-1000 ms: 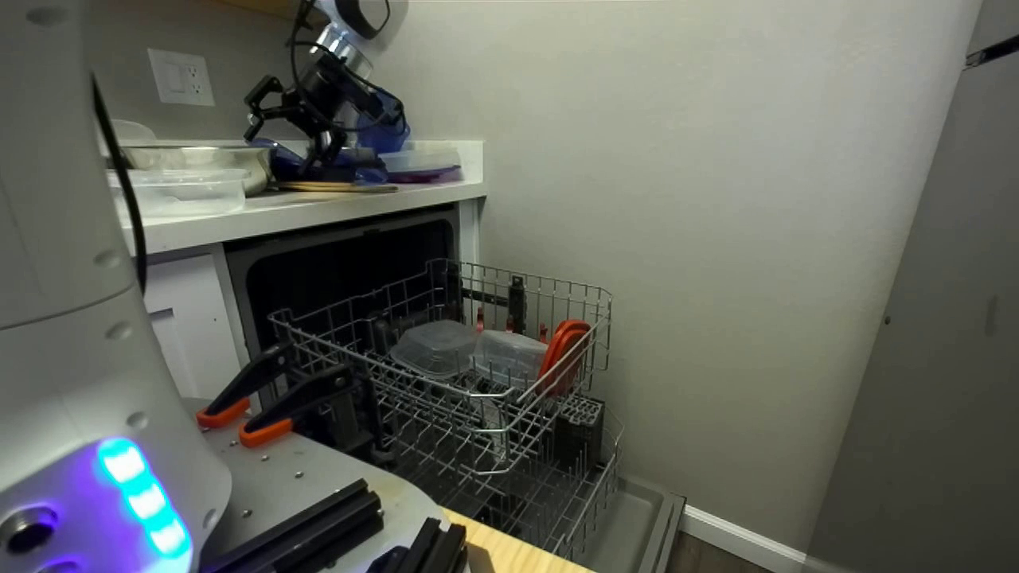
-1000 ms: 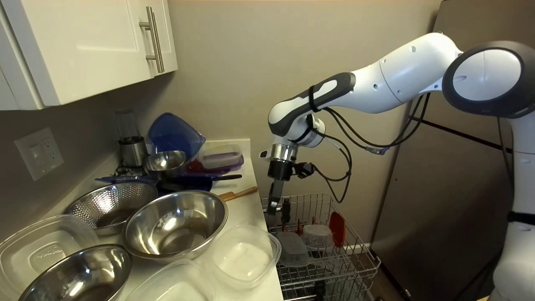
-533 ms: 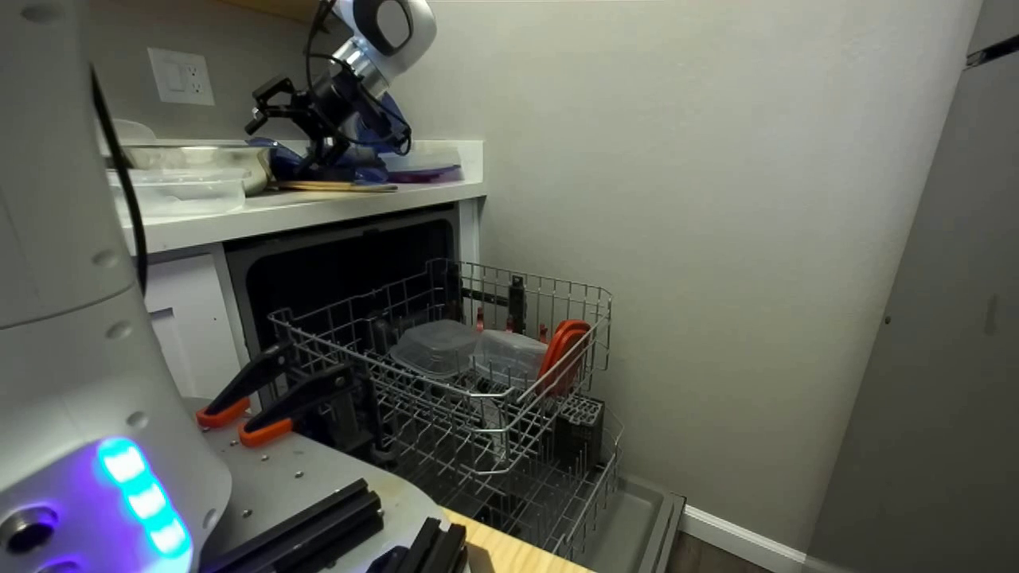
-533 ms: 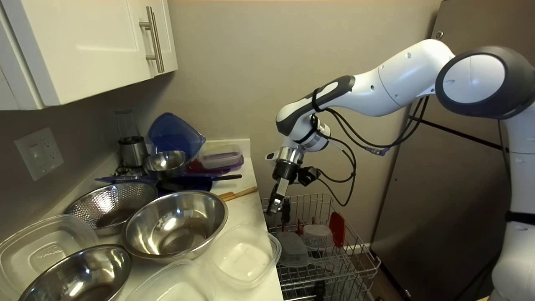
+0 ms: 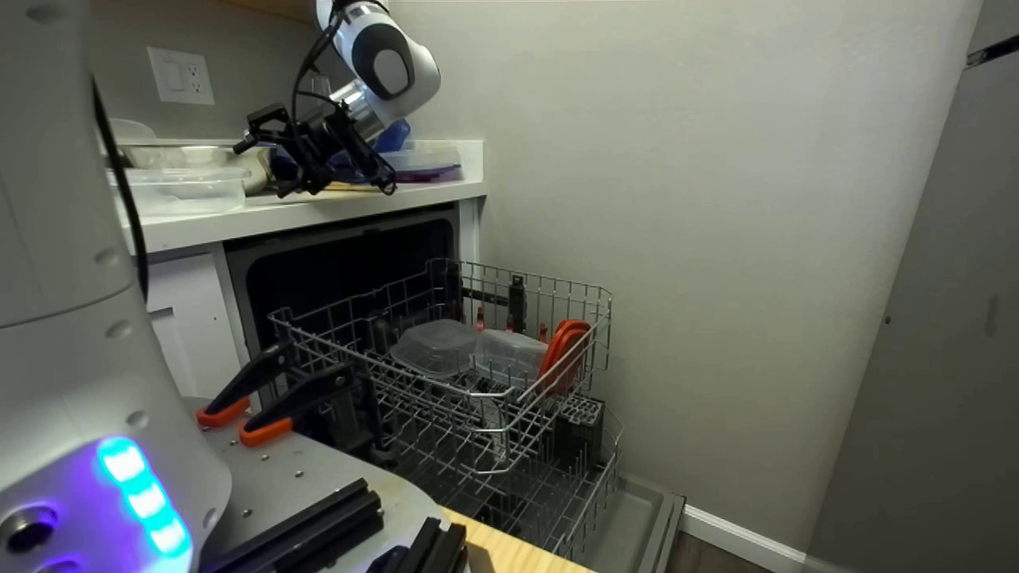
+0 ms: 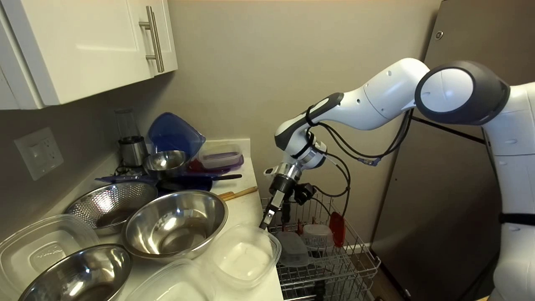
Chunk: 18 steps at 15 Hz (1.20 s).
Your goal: Remove one bowl from the counter and put it in the dishwasher.
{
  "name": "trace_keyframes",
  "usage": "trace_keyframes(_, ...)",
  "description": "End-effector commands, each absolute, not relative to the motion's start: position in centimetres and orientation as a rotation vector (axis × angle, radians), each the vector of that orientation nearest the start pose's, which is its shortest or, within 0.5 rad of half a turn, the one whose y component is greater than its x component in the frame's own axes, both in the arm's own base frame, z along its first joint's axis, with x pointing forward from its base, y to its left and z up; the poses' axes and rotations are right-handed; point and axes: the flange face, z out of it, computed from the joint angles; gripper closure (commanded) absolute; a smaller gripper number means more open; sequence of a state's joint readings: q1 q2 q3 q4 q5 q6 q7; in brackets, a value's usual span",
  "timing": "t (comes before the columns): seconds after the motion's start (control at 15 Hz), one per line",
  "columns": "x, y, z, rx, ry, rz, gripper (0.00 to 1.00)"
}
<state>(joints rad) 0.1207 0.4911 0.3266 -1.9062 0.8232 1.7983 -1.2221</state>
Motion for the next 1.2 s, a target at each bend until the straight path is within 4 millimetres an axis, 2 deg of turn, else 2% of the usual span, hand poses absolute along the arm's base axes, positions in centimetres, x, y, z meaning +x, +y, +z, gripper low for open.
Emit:
trace_keyframes(0.0,49.9,28.8,23.2,-1.664,-1.141,0.193,0.00)
trace_keyframes(0.53,50.5,27.5,19.9,-1.500,-0.984,0.233,0.00)
trace_keyframes(0.93,50.5,27.5,19.3,-1.425,-0.925,0.266,0.00)
trace_keyframes(1.13,50.0,28.2,19.2,-1.390,-0.915,0.300,0.00)
